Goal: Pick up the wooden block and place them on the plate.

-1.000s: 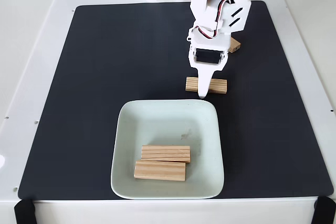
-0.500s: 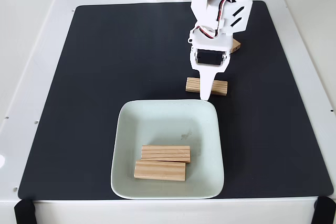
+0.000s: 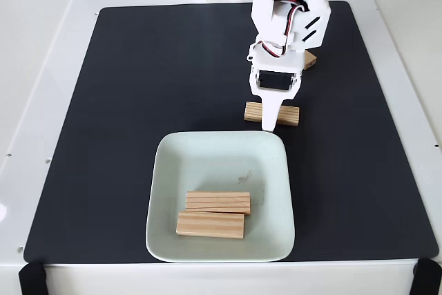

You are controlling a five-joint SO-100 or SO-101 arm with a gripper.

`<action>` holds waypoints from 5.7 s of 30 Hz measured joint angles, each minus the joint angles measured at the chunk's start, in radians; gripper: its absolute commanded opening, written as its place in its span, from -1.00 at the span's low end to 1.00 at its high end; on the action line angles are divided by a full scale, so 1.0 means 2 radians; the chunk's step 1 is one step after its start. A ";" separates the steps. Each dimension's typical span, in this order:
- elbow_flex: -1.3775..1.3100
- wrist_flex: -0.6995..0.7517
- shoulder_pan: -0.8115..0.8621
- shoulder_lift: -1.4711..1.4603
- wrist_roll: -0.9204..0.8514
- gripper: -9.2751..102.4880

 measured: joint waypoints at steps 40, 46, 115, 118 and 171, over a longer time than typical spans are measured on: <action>0.331 0.002 -0.040 0.392 -0.046 -0.84; 0.293 0.000 0.027 0.388 -0.125 -0.84; -0.420 -0.119 0.131 -0.200 -0.225 -0.79; -0.420 -0.119 0.130 -0.200 -0.225 -0.58; 0.528 -0.077 -0.016 0.598 -0.224 -0.84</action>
